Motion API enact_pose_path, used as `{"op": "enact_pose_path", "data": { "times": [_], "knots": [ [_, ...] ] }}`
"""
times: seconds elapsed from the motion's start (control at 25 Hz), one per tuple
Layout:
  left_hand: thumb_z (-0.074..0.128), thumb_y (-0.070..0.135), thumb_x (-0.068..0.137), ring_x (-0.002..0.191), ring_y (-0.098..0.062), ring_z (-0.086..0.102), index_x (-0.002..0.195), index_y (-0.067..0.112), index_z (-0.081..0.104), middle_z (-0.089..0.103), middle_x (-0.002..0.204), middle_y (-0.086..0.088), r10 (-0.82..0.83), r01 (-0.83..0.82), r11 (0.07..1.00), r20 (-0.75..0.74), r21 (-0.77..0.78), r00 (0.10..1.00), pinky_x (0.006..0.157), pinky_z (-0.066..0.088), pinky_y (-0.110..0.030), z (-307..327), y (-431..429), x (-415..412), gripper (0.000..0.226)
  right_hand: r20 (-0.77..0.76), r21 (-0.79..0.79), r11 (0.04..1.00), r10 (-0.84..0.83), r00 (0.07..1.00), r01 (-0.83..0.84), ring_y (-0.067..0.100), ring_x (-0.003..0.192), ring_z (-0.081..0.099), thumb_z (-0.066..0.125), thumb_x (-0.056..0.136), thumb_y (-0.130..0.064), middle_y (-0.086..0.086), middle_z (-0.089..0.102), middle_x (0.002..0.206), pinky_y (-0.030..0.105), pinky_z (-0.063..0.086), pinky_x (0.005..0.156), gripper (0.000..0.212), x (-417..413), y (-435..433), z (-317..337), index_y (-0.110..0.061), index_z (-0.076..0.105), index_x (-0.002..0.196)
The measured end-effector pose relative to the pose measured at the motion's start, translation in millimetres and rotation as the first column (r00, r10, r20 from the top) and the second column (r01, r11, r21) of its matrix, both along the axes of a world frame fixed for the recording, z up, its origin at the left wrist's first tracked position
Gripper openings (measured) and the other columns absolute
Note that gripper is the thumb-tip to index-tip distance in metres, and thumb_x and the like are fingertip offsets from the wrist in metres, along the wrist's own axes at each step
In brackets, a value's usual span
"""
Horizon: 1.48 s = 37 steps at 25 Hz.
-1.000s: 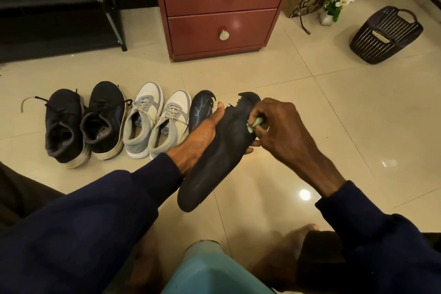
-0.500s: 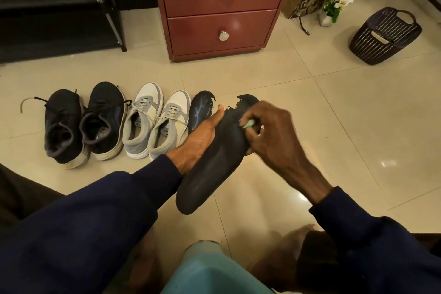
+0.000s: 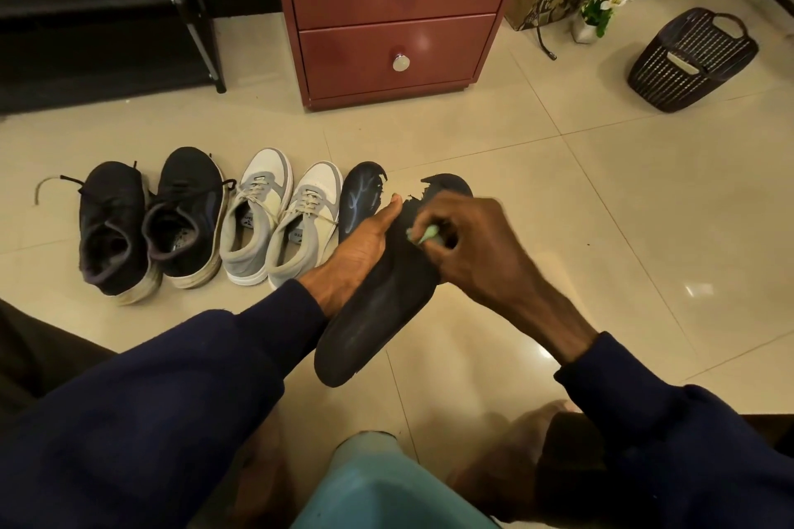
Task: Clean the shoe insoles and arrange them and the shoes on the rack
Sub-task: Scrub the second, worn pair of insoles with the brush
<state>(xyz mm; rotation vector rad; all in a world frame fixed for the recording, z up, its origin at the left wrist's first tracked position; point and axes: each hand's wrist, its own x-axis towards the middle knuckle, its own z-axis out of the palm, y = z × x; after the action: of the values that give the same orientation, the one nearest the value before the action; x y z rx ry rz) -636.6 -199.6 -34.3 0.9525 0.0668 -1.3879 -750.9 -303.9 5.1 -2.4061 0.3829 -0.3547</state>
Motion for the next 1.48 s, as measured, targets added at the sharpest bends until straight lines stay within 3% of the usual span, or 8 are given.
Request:
{"op": "enact_pose_path", "data": {
  "times": [0.12,0.36,0.68,0.84,1.04,1.2,1.36,1.48],
  "knots": [
    [0.036,0.052,0.107,0.091,-0.037,0.072,0.123,0.004,0.066,0.072,0.112,-0.022,-0.106,0.105,0.994,-0.031,-0.037,0.994,0.083,0.059,-0.048,7,1,-7,0.059,0.088,-0.083,0.967,-0.235,0.968,0.242,0.01,0.074,0.06,0.064,0.073,0.007,-0.004,0.064,0.084,0.033,0.053,0.066,0.027,-5,-25,-2,-0.018,0.066,0.081],
    [0.039,0.046,0.108,0.083,-0.027,0.074,0.114,0.007,0.07,0.076,0.1,-0.015,-0.054,0.054,0.998,0.018,-0.012,0.998,0.073,0.062,-0.036,9,3,-3,0.05,-0.13,0.118,0.993,0.008,0.992,0.008,0.011,0.071,0.065,0.069,0.075,0.008,-0.004,0.067,0.082,0.031,0.058,0.06,0.026,-3,-4,10,-0.017,0.07,0.077],
    [0.024,0.055,0.107,0.086,-0.035,0.074,0.119,0.007,0.075,0.072,0.122,-0.018,-0.319,0.312,0.943,-0.05,-0.114,0.946,0.069,0.06,-0.035,11,6,-3,0.07,0.132,-0.06,0.957,-0.275,0.952,0.285,0.009,0.077,0.062,0.068,0.077,0.006,-0.002,0.067,0.085,0.024,0.055,0.069,0.02,-8,-41,11,-0.013,0.069,0.082],
    [0.027,0.056,0.107,0.085,-0.038,0.072,0.124,0.005,0.065,0.071,0.113,-0.023,-0.282,0.275,0.955,-0.057,-0.109,0.958,0.067,0.059,-0.036,9,3,-4,0.066,-0.043,0.046,0.994,-0.1,0.994,0.102,0.009,0.074,0.065,0.069,0.075,0.003,-0.005,0.069,0.084,0.029,0.056,0.066,0.022,-3,-21,15,-0.018,0.071,0.078],
    [0.029,0.054,0.108,0.082,-0.033,0.075,0.115,0.007,0.073,0.075,0.102,-0.018,-0.213,0.207,0.975,-0.072,-0.086,0.974,0.073,0.061,-0.038,15,3,-5,0.064,0.089,-0.073,0.959,-0.266,0.96,0.273,0.015,0.073,0.061,0.063,0.071,0.007,-0.002,0.063,0.085,0.038,0.056,0.061,0.027,-4,-22,6,-0.018,0.066,0.079],
    [0.043,0.041,0.108,0.079,-0.021,0.074,0.093,0.007,0.076,0.075,0.086,-0.012,-0.029,0.029,1.0,0.057,0.003,0.998,0.072,0.062,-0.028,7,2,1,0.05,-0.07,-0.003,0.997,0.073,0.995,-0.073,0.005,0.073,0.058,0.066,0.074,0.008,-0.007,0.062,0.084,0.017,0.05,0.062,0.026,-1,16,4,-0.017,0.068,0.081],
    [0.035,0.055,0.107,0.102,-0.038,0.069,0.137,0.006,0.059,0.071,0.121,-0.02,-0.148,0.146,0.987,-0.035,-0.064,0.988,0.087,0.059,-0.048,9,2,-4,0.063,0.022,-0.123,0.965,-0.231,0.973,0.231,0.014,0.075,0.06,0.066,0.07,0.008,-0.003,0.064,0.084,0.038,0.054,0.068,0.027,-3,-25,2,-0.018,0.067,0.078],
    [0.04,0.053,0.106,0.097,-0.032,0.072,0.119,0.008,0.07,0.074,0.11,-0.016,-0.084,0.084,0.996,0.012,0.009,0.996,0.093,0.057,-0.047,6,2,-1,0.056,0.034,-0.079,0.978,-0.191,0.981,0.193,0.011,0.074,0.059,0.065,0.069,0.007,-0.003,0.064,0.083,0.033,0.052,0.068,0.027,-4,-7,2,-0.018,0.067,0.078]
  ]
}}
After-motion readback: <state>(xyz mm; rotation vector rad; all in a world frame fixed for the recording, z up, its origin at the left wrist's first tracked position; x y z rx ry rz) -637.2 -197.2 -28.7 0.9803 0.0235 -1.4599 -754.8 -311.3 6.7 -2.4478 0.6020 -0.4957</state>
